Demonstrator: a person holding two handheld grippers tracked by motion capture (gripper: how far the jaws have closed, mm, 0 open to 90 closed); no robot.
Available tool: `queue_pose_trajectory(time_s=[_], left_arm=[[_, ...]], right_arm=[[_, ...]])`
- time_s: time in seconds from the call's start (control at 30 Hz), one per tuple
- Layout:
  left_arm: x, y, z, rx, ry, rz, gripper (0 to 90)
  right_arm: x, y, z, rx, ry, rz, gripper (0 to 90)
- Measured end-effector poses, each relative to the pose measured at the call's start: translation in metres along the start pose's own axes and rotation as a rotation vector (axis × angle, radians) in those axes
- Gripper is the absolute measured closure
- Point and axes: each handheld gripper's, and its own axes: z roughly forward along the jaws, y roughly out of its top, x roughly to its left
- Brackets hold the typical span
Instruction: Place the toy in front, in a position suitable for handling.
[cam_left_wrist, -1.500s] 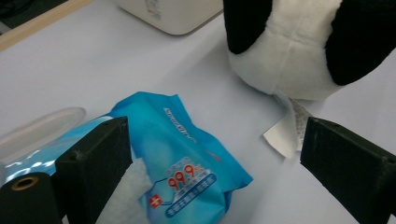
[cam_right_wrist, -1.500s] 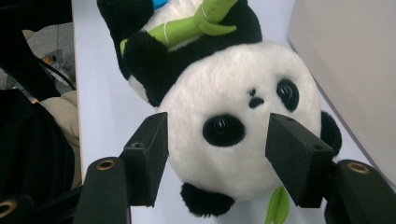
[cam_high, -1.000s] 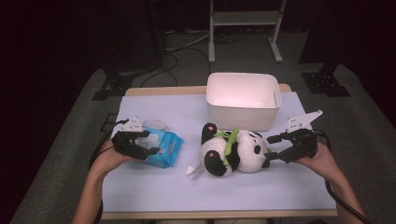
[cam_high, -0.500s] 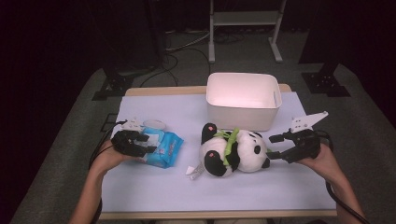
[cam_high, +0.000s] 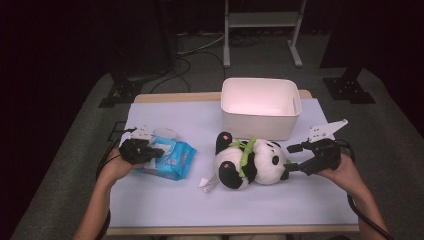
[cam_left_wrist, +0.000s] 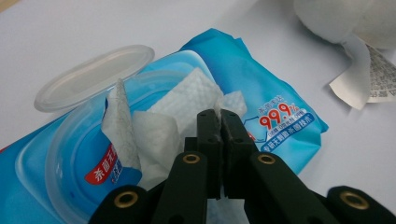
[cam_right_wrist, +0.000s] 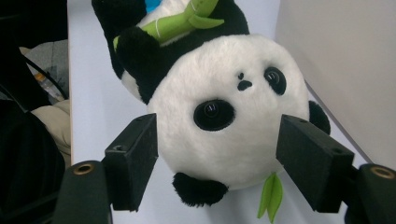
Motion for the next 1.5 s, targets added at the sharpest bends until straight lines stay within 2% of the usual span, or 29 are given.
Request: queue_pose_trajectory(time_s=[0.13, 0.2, 0.3, 0.4, 0.5, 0.63, 0.83, 0.87, 0.9, 0.93, 1.0, 1.13, 1.33, 1.5], left_arm=[[0.0, 0.0, -0.003, -0.015, -0.017, -0.002, 89.3], [0.0, 0.002, -0.006, -0.046, -0.055, -0.016, 89.4], [0.0, 0.003, -0.007, -0.049, -0.068, -0.013, 89.5], [-0.001, 0.006, -0.009, -0.076, -0.093, -0.031, 89.5], [-0.002, 0.008, -0.009, -0.078, -0.102, -0.026, 89.4], [-0.005, 0.014, -0.01, -0.065, -0.106, -0.003, 89.5], [-0.01, 0.027, -0.01, -0.09, -0.133, 0.014, 89.4], [-0.013, 0.034, -0.012, -0.101, -0.149, 0.026, 89.4], [-0.013, 0.034, -0.012, -0.101, -0.149, 0.026, 89.4], [-0.017, 0.042, -0.013, -0.119, -0.17, 0.042, 89.4], [-0.019, 0.046, -0.013, -0.118, -0.173, 0.05, 89.4], [-0.028, 0.064, -0.012, -0.137, -0.21, 0.082, 89.3], [-0.039, 0.083, -0.008, -0.131, -0.241, 0.124, 89.3], [-0.046, 0.095, -0.003, -0.135, -0.265, 0.144, 89.3]], right_arm=[[0.0, 0.0, 0.0, 0.001, -0.001, -0.001, 28.0], [0.0, 0.0, -0.001, -0.004, -0.001, 0.0, 27.9], [0.0, 0.0, -0.002, -0.007, -0.003, 0.003, 27.6], [0.0, -0.001, -0.002, -0.006, -0.002, 0.0, 27.6], [0.0, -0.001, -0.001, -0.005, -0.002, -0.001, 27.7], [0.0, -0.001, 0.0, -0.003, 0.002, -0.002, 27.6], [0.001, -0.001, -0.002, -0.005, -0.001, 0.001, 27.6], [0.001, -0.001, -0.002, -0.008, -0.002, 0.0, 27.6], [0.001, -0.001, -0.002, -0.008, -0.002, 0.0, 27.6], [0.001, -0.001, -0.002, -0.008, -0.004, -0.002, 27.6], [0.001, -0.001, -0.003, -0.008, -0.003, -0.002, 27.6], [0.002, -0.001, -0.003, -0.006, -0.004, -0.005, 27.6], [0.003, 0.0, -0.005, -0.006, -0.009, -0.008, 27.6], [0.003, 0.0, -0.007, -0.009, -0.009, -0.012, 27.6]])
